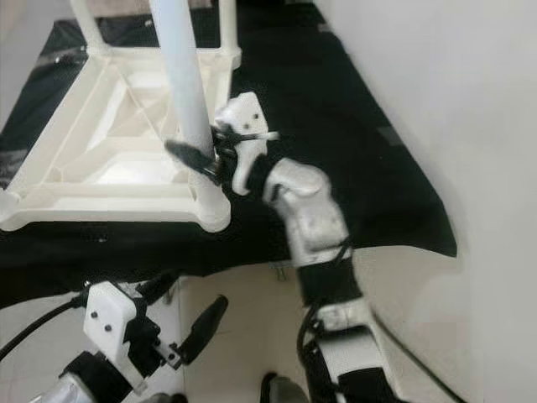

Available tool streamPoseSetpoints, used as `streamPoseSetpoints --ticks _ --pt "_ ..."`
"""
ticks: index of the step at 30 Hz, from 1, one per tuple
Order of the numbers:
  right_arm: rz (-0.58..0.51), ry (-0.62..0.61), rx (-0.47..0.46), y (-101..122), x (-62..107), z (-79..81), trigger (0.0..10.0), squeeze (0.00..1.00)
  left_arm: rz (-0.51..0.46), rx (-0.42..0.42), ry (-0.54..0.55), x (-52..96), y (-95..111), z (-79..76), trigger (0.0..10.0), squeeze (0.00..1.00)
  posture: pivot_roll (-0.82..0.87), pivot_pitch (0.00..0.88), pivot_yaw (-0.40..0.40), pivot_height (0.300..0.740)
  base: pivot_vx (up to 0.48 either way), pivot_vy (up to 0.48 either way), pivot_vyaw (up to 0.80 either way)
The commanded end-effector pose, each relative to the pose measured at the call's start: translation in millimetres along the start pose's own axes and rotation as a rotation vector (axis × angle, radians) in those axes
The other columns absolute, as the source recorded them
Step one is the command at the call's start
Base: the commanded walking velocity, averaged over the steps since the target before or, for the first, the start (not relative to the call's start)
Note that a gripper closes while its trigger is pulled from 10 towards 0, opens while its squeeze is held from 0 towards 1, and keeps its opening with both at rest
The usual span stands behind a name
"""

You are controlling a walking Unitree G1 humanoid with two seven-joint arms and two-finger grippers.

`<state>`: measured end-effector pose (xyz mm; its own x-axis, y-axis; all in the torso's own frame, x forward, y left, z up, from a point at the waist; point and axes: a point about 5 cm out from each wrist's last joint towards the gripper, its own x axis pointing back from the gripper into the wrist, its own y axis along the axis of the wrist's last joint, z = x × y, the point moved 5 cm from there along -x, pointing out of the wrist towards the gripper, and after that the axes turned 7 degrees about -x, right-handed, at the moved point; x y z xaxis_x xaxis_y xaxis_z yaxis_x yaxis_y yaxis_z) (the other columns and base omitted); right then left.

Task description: Building children table

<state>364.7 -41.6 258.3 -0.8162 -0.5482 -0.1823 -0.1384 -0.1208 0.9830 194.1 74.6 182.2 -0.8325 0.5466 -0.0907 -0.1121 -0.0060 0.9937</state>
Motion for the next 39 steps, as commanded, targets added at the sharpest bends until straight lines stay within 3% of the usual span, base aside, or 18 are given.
streamPoseSetpoints --ticks 1,2,3,9,10,11,12,13,15,18,20,23,24,27,32,39 --pt "0.234 -0.176 -0.082 -59.0 24.0 -17.3 0.0 0.00 0.015 0.011 0.000 2.2 -2.8 1.2 10.0 0.00 0.05 0.226 -0.013 0.740 0.000 0.000 0.00" --pt "0.234 -0.176 -0.082 -59.0 24.0 -17.3 0.0 0.00 0.015 0.011 0.000 2.2 -2.8 1.2 10.0 0.00 0.05 0.226 -0.013 0.740 0.000 0.000 0.00" --pt "0.223 -0.161 -0.099 -61.1 22.6 -4.3 0.0 0.00 0.019 0.009 -0.001 1.5 -4.3 3.0 10.0 0.00 0.06 0.217 -0.008 0.740 0.000 0.000 0.00" --pt "0.201 -0.135 -0.095 -55.9 14.3 0.3 0.0 0.00 0.020 0.008 -0.002 0.4 -5.1 4.1 10.0 0.00 0.06 0.210 -0.007 0.740 0.000 0.000 0.00" --pt "0.186 -0.108 -0.094 -51.7 9.8 2.7 10.0 0.00 0.019 0.008 -0.003 -0.2 -5.3 4.5 10.0 0.00 0.07 0.207 -0.009 0.740 0.000 0.000 0.00" --pt "0.186 -0.108 -0.094 -51.7 9.8 2.7 10.0 0.00 0.019 0.008 -0.003 -0.2 -5.3 4.5 10.0 0.00 0.07 0.207 -0.009 0.740 0.000 0.000 0.00" --pt "0.095 0.005 -0.130 -31.1 -0.2 11.7 10.0 0.18 0.018 0.006 -0.004 -1.4 -5.5 4.7 10.0 0.00 0.07 0.203 -0.006 0.740 0.000 0.000 0.00" --pt "0.058 0.113 -0.166 -21.1 -2.7 20.3 10.0 1.00 0.018 0.005 -0.005 -1.9 -5.6 4.6 10.0 0.00 0.08 0.203 -0.005 0.740 0.000 0.000 0.00" --pt "-0.001 0.257 -0.180 -4.0 -3.5 27.9 10.0 1.00 0.018 0.005 -0.005 -2.3 -5.6 4.2 10.0 0.00 0.08 0.202 -0.008 0.740 0.000 0.000 0.00" --pt "-0.023 0.320 -0.165 8.0 -3.0 29.3 10.0 1.00 0.017 0.006 -0.004 -2.5 -5.6 4.0 10.0 0.00 0.07 0.204 -0.011 0.740 0.000 0.000 0.00" --pt "-0.026 0.362 -0.140 12.6 -2.4 28.3 10.0 1.00 0.016 0.006 -0.004 -2.9 -5.6 3.6 10.0 0.00 0.08 0.202 -0.019 0.740 0.000 0.000 0.00" --pt "0.018 0.528 -0.060 14.8 6.7 29.1 10.0 0.96 0.015 0.009 -0.003 -3.3 -5.7 2.9 10.0 0.00 0.08 0.202 -0.023 0.740 0.000 0.000 0.00" --pt "0.033 0.588 -0.020 13.6 9.4 27.2 10.0 0.00 0.015 0.010 -0.002 -3.3 -5.7 2.7 10.0 0.00 0.08 0.202 -0.025 0.740 0.000 0.000 0.00" --pt "0.050 0.647 0.029 13.6 10.3 19.9 10.0 0.00 0.014 0.011 -0.002 -3.3 -5.5 2.1 10.0 0.00 0.09 0.202 -0.027 0.740 0.000 0.000 0.00" --pt "0.074 0.798 0.029 24.1 9.0 10.7 10.0 0.00 0.016 0.013 -0.004 -1.9 -5.0 0.9 10.0 0.00 0.10 0.214 -0.029 0.740 0.000 0.000 0.00" --pt "0.071 0.879 0.006 33.3 8.8 8.3 10.0 0.00 0.022 0.016 -0.006 0.9 -5.8 0.0 10.0 0.00 0.11 0.221 -0.027 0.740 0.000 0.000 0.00"
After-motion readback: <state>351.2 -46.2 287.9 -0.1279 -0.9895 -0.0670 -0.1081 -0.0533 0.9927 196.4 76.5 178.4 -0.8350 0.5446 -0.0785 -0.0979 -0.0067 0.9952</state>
